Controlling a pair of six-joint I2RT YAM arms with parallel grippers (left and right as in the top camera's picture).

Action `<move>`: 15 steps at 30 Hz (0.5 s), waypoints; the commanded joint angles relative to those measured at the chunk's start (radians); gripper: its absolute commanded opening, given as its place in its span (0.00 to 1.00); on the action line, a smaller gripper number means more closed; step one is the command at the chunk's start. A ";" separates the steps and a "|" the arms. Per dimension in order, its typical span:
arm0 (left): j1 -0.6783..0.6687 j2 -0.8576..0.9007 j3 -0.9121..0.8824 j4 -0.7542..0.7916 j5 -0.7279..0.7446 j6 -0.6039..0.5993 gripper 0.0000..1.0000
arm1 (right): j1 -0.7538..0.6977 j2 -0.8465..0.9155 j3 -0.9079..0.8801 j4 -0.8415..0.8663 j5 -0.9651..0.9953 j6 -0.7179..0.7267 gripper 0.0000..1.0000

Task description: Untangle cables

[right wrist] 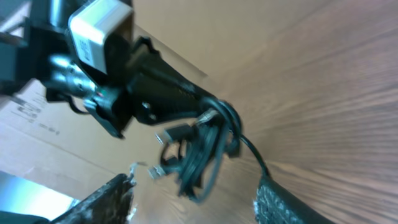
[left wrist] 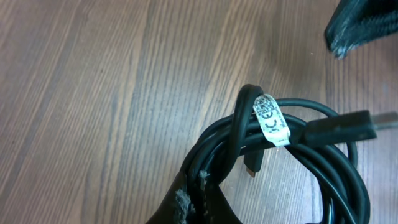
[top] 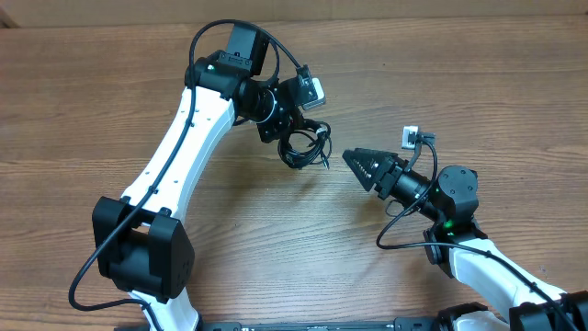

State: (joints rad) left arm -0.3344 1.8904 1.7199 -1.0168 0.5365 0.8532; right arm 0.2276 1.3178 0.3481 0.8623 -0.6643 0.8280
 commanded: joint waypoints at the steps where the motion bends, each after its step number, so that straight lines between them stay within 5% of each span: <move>1: -0.019 -0.014 0.018 -0.010 0.057 0.031 0.04 | 0.039 -0.001 0.013 0.032 0.102 0.005 0.61; 8: -0.053 -0.014 0.018 -0.008 0.032 0.002 0.04 | 0.161 -0.001 0.014 0.048 0.260 -0.041 0.45; 15: -0.085 -0.014 0.018 -0.008 -0.003 -0.020 0.05 | 0.205 -0.001 0.032 0.048 0.308 -0.043 0.04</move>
State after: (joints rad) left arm -0.4065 1.8904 1.7199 -1.0252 0.5388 0.8551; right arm 0.4191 1.3178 0.3515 0.9031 -0.4030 0.7887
